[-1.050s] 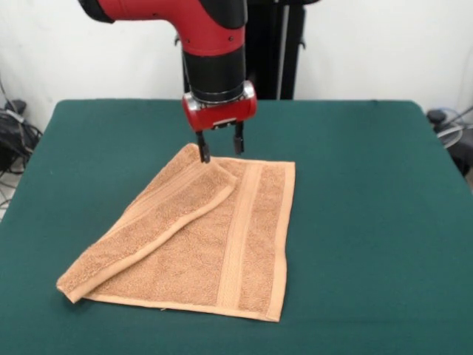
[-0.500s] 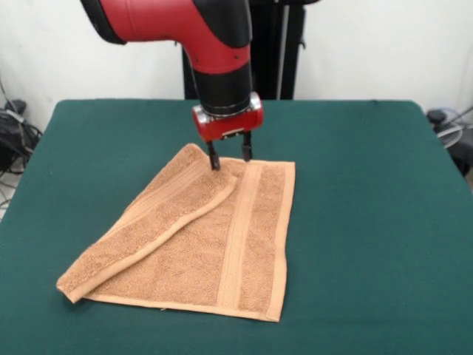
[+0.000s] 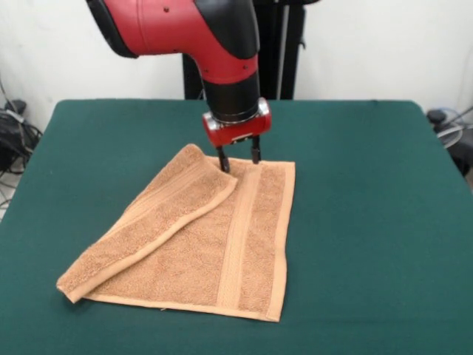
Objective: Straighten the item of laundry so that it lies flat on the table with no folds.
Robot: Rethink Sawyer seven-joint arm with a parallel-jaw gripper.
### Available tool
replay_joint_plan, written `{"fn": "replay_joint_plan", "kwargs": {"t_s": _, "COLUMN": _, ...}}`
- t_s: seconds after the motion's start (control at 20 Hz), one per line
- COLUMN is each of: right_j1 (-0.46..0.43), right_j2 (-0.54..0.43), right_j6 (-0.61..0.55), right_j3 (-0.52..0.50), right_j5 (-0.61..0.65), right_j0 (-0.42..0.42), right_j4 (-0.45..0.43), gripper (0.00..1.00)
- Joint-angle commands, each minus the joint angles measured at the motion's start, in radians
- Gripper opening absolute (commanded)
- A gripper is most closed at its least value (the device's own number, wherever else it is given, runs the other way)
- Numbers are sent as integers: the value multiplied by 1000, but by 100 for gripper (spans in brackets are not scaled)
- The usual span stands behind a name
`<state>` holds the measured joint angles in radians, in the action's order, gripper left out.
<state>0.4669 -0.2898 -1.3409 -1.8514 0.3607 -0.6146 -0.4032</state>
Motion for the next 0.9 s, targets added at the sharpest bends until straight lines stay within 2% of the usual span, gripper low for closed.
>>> {"fn": "replay_joint_plan", "kwargs": {"t_s": 0.05, "right_j1": 102, "right_j2": -5, "right_j6": -137, "right_j3": -30, "right_j5": 34, "right_j0": 4, "right_j4": 33, "gripper": 100}}
{"fn": "replay_joint_plan", "kwargs": {"t_s": 0.45, "right_j1": 208, "right_j2": -24, "right_j6": -109, "right_j3": -32, "right_j5": 140, "right_j0": 15, "right_j4": 78, "gripper": 100}}
{"fn": "replay_joint_plan", "kwargs": {"t_s": 0.9, "right_j1": 209, "right_j2": -21, "right_j6": -115, "right_j3": -34, "right_j5": 132, "right_j0": 25, "right_j4": 83, "gripper": 100}}
